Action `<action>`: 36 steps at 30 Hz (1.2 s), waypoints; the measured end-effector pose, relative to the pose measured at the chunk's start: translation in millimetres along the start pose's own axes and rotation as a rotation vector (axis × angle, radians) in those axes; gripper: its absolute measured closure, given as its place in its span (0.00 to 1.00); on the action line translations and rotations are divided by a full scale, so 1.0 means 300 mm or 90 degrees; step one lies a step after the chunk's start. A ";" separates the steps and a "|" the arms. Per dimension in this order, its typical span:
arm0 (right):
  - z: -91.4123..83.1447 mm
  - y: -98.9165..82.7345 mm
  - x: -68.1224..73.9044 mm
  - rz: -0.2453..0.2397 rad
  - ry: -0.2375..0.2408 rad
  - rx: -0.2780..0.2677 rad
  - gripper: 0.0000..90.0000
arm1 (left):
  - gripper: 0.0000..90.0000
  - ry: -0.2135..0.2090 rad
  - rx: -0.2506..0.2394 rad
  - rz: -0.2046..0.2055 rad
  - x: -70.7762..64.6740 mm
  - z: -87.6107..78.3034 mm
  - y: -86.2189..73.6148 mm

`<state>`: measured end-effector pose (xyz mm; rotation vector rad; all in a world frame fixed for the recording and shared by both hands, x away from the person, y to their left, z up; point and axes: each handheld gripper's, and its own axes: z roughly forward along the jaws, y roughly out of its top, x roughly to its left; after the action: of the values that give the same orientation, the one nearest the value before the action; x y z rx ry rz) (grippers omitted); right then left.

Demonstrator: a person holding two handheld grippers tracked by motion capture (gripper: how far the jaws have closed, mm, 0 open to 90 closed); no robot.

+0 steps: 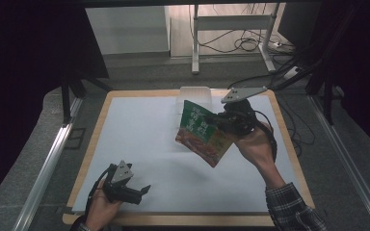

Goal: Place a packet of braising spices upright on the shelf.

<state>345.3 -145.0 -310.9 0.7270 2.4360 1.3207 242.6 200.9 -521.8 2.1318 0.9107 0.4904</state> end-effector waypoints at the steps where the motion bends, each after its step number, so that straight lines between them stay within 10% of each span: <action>1: -0.001 0.019 -0.010 -0.003 -0.002 -0.001 0.99 | 0.00 -0.001 0.000 -0.001 0.000 0.000 0.000; 36: 0.118 0.261 -0.278 0.030 -0.061 -0.050 0.99 | 0.00 -0.021 -0.011 -0.011 -0.003 -0.008 0.006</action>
<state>454.8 -130.2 -264.3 0.8132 2.2925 1.3579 241.3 200.5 -518.8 2.1082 0.9031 0.4515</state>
